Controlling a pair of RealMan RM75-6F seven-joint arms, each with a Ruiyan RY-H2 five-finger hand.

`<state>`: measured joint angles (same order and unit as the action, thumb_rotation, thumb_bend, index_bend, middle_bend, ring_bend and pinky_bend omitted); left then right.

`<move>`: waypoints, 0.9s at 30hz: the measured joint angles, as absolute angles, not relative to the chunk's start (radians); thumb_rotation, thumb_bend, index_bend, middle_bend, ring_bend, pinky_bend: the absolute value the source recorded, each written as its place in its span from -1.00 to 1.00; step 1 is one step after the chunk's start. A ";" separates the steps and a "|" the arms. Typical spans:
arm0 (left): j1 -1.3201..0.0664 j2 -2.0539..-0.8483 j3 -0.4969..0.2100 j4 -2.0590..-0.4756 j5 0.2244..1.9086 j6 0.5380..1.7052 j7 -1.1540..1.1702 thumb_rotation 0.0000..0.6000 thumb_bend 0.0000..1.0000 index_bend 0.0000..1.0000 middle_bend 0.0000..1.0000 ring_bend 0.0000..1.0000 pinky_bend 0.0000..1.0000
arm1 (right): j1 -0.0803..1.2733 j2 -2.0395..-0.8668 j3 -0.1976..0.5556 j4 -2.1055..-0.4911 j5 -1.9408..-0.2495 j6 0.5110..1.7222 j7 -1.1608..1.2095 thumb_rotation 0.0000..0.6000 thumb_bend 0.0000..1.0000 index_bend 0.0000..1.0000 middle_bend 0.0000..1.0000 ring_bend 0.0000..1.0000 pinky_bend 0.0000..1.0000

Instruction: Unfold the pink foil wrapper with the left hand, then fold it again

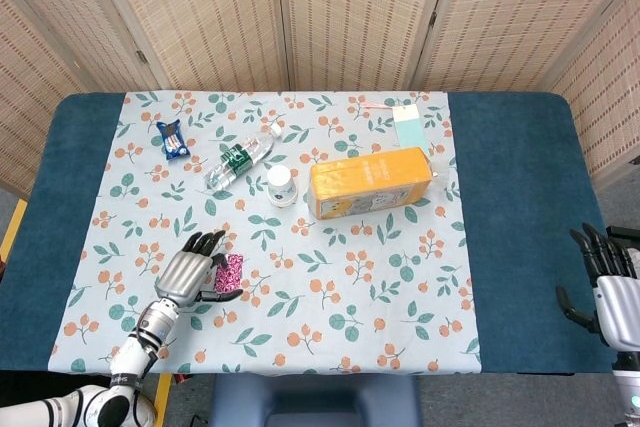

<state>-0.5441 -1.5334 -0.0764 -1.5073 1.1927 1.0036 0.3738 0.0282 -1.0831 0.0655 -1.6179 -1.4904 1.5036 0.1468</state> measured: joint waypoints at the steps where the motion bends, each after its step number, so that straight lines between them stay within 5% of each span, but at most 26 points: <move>1: -0.544 -1.537 -0.075 -1.502 1.192 1.004 0.375 -0.57 -0.77 -0.16 -0.97 -1.00 -1.00 | 0.028 -1.084 0.065 -1.617 -1.490 1.503 0.147 1.00 -0.11 -1.00 -0.92 -1.00 -1.00; 27: -0.537 -1.614 -0.054 -1.402 1.186 1.024 0.400 -0.57 -0.76 -0.25 -1.00 -1.00 -1.00 | 0.027 -1.084 0.065 -1.619 -1.487 1.500 0.142 1.00 -0.11 -1.00 -0.92 -1.00 -1.00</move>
